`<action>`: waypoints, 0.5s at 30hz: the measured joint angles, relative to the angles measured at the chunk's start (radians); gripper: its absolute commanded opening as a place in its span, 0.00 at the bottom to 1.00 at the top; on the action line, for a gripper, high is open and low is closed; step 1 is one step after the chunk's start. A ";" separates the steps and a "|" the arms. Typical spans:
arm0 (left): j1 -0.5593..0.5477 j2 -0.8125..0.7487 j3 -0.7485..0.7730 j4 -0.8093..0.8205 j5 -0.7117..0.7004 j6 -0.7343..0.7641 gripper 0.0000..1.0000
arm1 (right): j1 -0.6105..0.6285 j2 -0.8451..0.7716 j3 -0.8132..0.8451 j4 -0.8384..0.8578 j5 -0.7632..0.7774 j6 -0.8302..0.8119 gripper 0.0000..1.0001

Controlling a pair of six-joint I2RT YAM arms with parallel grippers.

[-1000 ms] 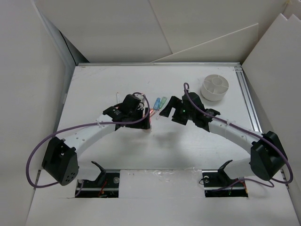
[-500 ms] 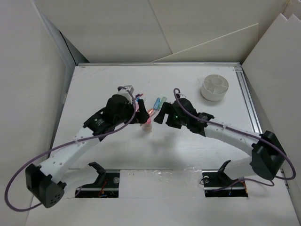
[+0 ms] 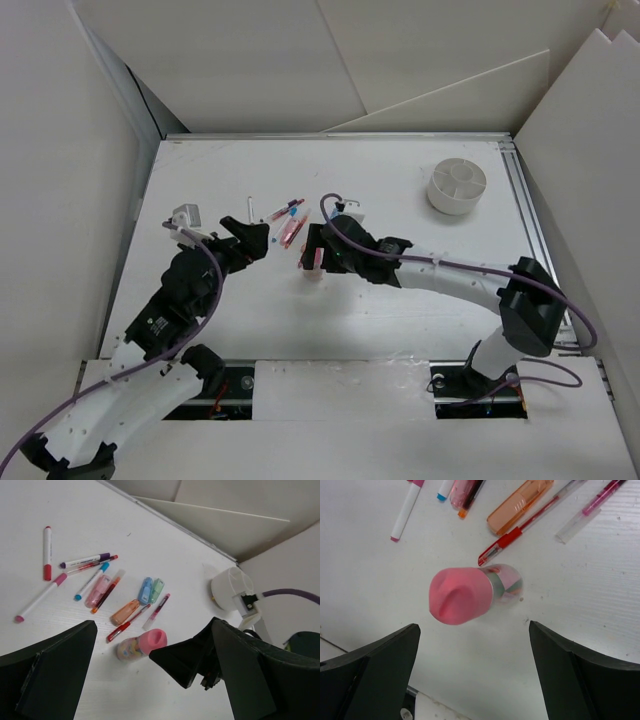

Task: Sort the stationery into containers
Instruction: Pick up the stationery from the center of the board.

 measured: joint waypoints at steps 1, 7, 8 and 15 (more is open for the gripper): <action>0.000 0.006 -0.009 0.000 -0.010 -0.005 1.00 | 0.010 0.022 0.027 -0.006 0.025 -0.004 0.96; 0.000 0.032 -0.070 0.006 -0.048 -0.025 1.00 | 0.021 0.131 0.141 -0.033 0.119 -0.019 0.90; 0.000 0.031 -0.084 0.012 -0.051 -0.029 1.00 | 0.021 0.154 0.159 -0.035 0.129 -0.021 0.85; 0.000 -0.024 -0.177 0.040 -0.057 -0.061 1.00 | 0.021 0.251 0.212 -0.066 0.190 -0.030 0.42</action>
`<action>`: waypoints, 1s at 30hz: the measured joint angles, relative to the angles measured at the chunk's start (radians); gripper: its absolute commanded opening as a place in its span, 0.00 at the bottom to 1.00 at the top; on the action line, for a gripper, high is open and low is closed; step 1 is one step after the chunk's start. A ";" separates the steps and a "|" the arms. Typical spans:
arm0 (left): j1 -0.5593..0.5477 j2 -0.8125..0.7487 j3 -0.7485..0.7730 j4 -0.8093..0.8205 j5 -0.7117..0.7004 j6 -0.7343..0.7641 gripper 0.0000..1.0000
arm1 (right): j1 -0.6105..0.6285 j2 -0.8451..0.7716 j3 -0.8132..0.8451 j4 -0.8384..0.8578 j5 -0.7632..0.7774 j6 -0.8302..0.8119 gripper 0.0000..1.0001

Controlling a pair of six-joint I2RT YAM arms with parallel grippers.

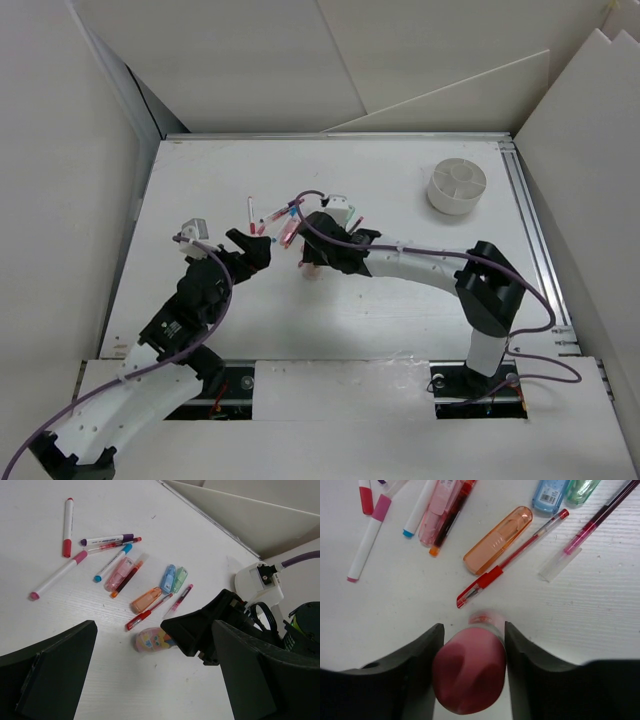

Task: Sort the stationery into containers
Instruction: Pick up the stationery from the center of the board, then place the stationery in the storage box.

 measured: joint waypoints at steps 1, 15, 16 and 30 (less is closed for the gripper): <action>0.000 -0.005 -0.006 0.007 0.000 -0.003 1.00 | 0.000 0.000 0.006 -0.008 0.006 0.000 0.37; 0.000 0.185 -0.082 0.234 0.164 0.032 1.00 | -0.323 -0.179 0.076 -0.115 0.031 0.014 0.29; 0.000 0.208 -0.089 0.249 0.181 0.039 1.00 | -0.393 -0.192 0.102 -0.116 0.039 0.017 0.29; 0.000 0.301 -0.140 0.423 0.309 0.099 1.00 | -0.949 -0.034 0.452 -0.187 0.091 0.027 0.29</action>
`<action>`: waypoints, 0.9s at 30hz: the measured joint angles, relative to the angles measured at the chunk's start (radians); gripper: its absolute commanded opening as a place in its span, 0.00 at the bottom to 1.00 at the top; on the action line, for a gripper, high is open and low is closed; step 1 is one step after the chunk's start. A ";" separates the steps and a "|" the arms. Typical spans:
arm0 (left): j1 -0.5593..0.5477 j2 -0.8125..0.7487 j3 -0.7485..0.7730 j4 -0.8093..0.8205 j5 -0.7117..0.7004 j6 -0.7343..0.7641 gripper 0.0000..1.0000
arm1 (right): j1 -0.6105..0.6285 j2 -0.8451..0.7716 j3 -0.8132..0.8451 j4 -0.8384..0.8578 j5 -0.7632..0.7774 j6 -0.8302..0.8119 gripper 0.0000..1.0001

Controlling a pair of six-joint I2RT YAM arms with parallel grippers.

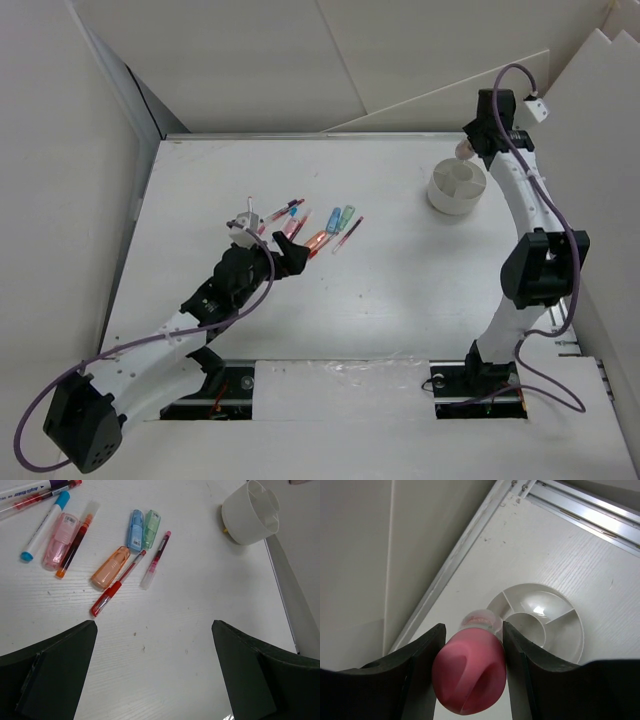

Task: Sort the stationery into containers
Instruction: Place the stationery in the storage box.

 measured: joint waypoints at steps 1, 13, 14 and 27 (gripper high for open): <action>0.000 0.006 0.000 0.005 0.002 0.004 1.00 | -0.004 0.016 0.006 -0.014 -0.001 -0.005 0.29; 0.000 0.111 0.000 0.012 0.002 0.025 0.93 | -0.008 0.106 0.018 -0.057 -0.007 -0.037 0.28; 0.000 0.119 0.000 0.011 0.001 0.026 0.92 | -0.008 0.103 0.007 -0.048 -0.006 -0.037 0.28; 0.000 0.129 0.009 -0.014 -0.006 0.030 0.88 | -0.008 0.072 -0.089 -0.045 -0.005 -0.042 0.28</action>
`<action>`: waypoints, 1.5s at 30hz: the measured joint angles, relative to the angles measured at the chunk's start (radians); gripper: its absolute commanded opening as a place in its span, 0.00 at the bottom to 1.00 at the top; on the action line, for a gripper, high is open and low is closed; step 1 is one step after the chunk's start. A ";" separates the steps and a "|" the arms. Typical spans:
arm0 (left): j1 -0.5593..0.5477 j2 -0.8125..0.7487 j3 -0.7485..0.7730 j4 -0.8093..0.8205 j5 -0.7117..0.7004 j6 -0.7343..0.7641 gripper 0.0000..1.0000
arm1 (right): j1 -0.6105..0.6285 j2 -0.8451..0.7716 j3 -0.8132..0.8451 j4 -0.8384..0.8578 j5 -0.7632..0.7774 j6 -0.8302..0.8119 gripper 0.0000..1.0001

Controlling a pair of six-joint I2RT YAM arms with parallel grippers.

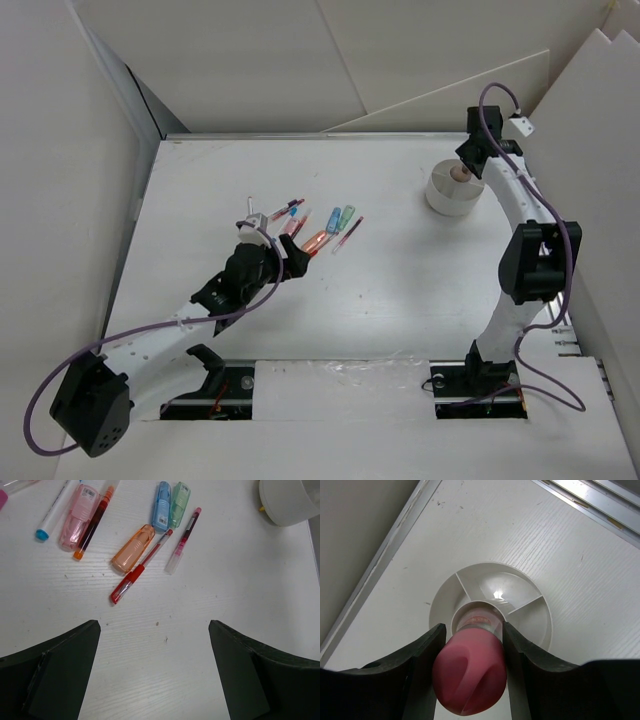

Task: Sort the stationery into containers
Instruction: Place the stationery in the storage box, then pick up the pen from the center of the board.

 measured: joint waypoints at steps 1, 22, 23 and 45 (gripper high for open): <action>0.000 -0.001 0.002 -0.004 -0.002 0.000 0.88 | 0.000 -0.004 0.000 0.000 0.000 -0.001 0.29; 0.000 -0.024 0.031 -0.079 -0.034 0.000 0.82 | 0.002 -0.012 0.000 0.000 -0.009 -0.002 0.48; 0.000 -0.024 0.032 -0.082 -0.035 0.000 0.82 | 0.002 -0.012 0.000 0.000 -0.009 -0.002 0.48; 0.000 -0.033 0.036 -0.095 -0.044 0.000 0.82 | 0.032 -0.012 0.000 0.001 -0.009 -0.002 0.73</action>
